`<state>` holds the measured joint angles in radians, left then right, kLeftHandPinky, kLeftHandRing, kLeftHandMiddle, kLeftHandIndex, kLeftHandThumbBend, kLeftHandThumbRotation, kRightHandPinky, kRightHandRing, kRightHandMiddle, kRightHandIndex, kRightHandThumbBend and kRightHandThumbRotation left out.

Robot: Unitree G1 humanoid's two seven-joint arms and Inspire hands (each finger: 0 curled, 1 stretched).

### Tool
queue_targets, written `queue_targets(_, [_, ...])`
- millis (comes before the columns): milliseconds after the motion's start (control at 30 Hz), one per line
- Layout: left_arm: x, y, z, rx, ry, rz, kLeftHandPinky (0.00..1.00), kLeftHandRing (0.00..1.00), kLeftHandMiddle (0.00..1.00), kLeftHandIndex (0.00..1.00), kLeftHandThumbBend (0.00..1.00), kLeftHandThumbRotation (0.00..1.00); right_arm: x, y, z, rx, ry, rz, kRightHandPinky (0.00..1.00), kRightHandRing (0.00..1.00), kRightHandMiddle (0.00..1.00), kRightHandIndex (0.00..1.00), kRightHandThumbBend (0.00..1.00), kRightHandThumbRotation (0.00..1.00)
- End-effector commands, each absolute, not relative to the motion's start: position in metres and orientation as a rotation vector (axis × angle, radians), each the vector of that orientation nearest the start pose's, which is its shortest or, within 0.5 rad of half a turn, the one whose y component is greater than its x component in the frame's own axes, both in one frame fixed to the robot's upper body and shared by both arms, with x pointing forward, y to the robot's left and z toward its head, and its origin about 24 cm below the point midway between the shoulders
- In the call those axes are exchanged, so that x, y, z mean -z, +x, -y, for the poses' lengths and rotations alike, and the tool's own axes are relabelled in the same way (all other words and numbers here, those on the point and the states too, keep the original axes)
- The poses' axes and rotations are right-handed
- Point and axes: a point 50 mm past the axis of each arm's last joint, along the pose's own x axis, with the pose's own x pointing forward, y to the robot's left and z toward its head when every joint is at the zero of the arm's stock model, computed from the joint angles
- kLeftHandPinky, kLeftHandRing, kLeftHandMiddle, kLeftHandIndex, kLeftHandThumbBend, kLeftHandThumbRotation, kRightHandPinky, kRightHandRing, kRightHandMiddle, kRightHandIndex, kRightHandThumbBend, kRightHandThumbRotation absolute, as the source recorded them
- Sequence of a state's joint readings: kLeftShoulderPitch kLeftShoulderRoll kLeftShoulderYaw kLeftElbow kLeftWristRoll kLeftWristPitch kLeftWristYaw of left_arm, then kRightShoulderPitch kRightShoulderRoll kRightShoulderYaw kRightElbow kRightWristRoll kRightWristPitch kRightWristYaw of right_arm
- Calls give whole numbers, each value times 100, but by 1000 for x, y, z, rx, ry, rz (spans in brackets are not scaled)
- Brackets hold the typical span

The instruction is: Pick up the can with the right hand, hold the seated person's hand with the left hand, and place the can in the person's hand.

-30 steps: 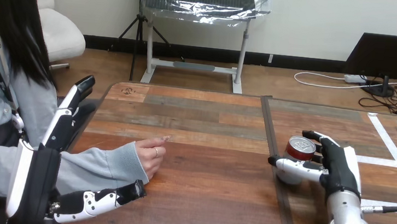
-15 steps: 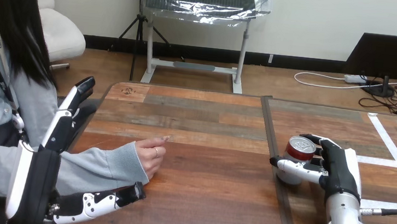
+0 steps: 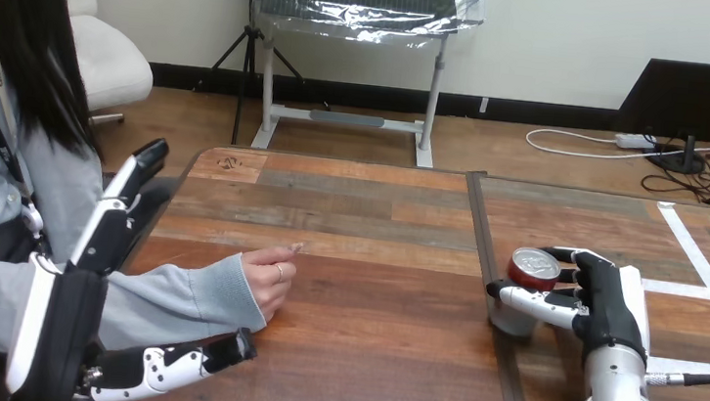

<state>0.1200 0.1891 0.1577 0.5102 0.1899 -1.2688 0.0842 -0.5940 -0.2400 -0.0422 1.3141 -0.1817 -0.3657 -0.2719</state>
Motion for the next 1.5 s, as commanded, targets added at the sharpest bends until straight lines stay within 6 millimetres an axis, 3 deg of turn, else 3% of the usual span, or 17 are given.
queue_targets(0, [-35, 183, -209, 1, 335, 691, 86, 94, 94, 92, 100, 40, 6, 329, 216, 228, -422, -230, 44, 49, 58, 57, 79, 0])
queue_targets(533, [-34, 182, -208, 2, 321, 695, 84, 93, 94, 92, 100, 41, -1, 332, 214, 250, -440, -180, 37, 43, 56, 55, 81, 0])
queue_targets(1000, [-33, 183, -208, 0, 325, 689, 86, 94, 94, 92, 100, 42, -5, 334, 214, 250, -431, -155, 43, 48, 55, 54, 80, 0])
queue_targets(1467, [-32, 185, -208, -12, 341, 674, 87, 94, 94, 92, 100, 41, -11, 336, 214, 252, -454, -96, 41, 46, 54, 53, 81, 0])
